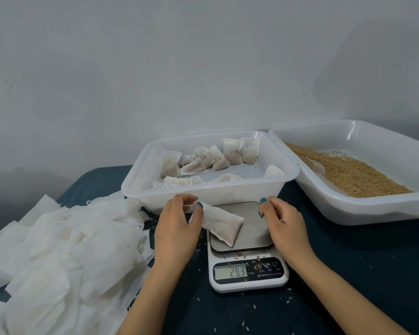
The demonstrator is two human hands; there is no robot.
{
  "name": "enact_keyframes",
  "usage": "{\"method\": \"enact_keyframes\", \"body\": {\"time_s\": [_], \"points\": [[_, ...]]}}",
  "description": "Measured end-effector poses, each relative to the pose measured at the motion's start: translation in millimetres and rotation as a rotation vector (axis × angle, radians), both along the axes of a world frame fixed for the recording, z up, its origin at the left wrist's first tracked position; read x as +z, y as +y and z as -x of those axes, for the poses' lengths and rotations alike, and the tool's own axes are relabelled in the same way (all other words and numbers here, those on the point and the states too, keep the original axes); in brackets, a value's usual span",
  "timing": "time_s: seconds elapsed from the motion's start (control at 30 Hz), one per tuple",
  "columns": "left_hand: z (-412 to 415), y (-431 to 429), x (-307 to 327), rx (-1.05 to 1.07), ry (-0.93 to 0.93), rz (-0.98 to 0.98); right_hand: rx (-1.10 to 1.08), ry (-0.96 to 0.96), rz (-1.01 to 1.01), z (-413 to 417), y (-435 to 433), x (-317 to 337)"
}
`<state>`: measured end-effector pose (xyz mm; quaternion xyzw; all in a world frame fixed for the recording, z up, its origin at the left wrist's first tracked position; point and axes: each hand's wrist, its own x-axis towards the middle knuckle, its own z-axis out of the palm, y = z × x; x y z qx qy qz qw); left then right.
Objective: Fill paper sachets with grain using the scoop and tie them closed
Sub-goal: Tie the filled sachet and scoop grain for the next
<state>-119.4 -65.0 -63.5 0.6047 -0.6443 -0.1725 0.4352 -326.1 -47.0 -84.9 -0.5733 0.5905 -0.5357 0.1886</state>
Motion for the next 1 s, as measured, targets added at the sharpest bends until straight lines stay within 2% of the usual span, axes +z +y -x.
{"method": "enact_keyframes", "body": {"time_s": [0.27,0.43,0.73,0.83,1.0], "points": [[-1,-3,-4,-0.006,-0.099,-0.117,-0.001,-0.005,0.017,-1,2,2],[2,0,-3,-0.071,-0.037,-0.126,0.004,-0.012,0.034,-1,2,1],[11,7,17,-0.419,0.160,0.234,0.005,-0.035,0.047,1,2,2],[9,-5,38,-0.447,0.209,0.275,0.007,-0.041,0.041,1,2,3],[4,-45,88,-0.357,0.136,0.403,0.020,-0.041,0.051,0,3,4]]}}
